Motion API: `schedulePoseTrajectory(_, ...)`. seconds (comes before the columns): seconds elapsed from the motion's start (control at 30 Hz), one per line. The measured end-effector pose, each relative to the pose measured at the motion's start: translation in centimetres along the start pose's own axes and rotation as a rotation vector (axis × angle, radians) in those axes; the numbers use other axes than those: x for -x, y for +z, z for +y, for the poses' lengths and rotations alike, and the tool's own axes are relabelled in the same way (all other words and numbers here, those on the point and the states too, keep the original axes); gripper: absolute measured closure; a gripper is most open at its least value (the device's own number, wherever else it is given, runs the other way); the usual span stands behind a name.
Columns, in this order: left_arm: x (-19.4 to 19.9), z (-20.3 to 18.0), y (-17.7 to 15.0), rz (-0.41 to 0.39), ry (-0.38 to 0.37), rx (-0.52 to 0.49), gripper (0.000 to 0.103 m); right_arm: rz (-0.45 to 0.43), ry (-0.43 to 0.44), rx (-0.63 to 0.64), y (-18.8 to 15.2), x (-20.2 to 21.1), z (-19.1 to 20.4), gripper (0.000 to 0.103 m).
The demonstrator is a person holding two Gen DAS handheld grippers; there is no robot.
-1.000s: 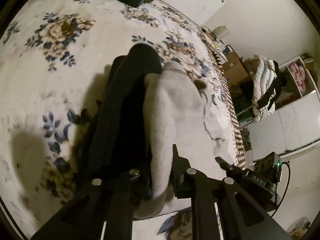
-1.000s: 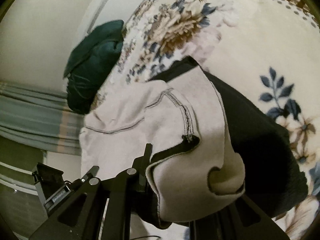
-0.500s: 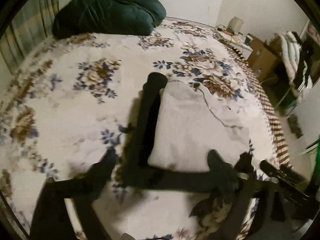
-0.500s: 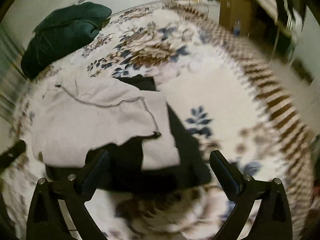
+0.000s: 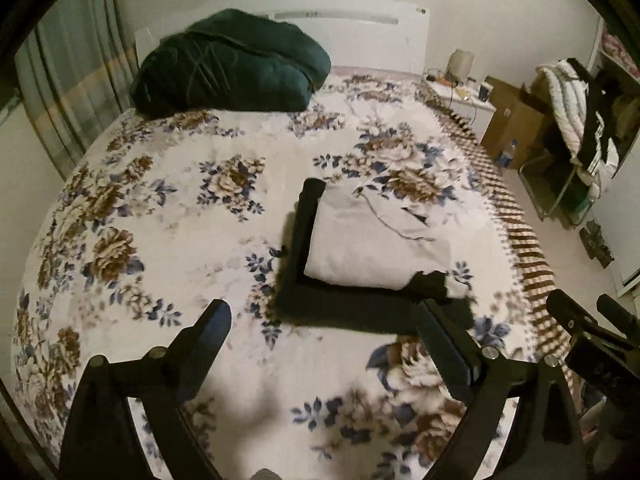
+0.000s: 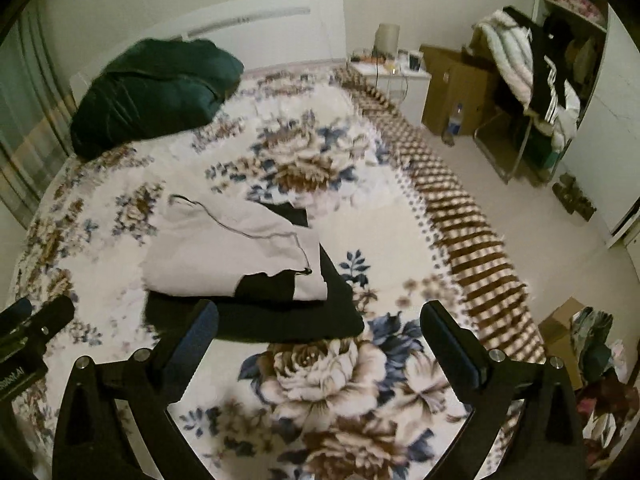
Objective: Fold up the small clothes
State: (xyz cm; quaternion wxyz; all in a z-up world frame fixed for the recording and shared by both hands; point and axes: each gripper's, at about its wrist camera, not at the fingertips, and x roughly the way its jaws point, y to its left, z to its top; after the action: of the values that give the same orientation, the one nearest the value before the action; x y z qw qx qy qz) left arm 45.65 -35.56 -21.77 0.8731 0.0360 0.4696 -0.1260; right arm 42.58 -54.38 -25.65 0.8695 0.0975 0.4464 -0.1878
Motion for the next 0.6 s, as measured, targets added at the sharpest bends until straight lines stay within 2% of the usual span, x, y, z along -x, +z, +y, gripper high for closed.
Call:
schedulePoseTrajectory(0.3, 14.2, 1.2, -3.5, -0.081, 0.000, -0.033, 0.009, -0.132, -0.008, 0.032, -3.0, 18.2, 1.1, 0.000)
schedulePoseTrajectory(0.5, 21.6, 1.9, -5.9, -0.128, -0.015, -0.043, 0.009, -0.201, -0.025, 0.046, -6.5, 29.8, 1.5, 0.000)
schedulePoseTrajectory(0.6, 25.0, 2.2, -6.6, -0.154, -0.014, -0.040, 0.009, -0.220, -0.020, 0.043, -8.1, 34.2, 1.3, 0.000)
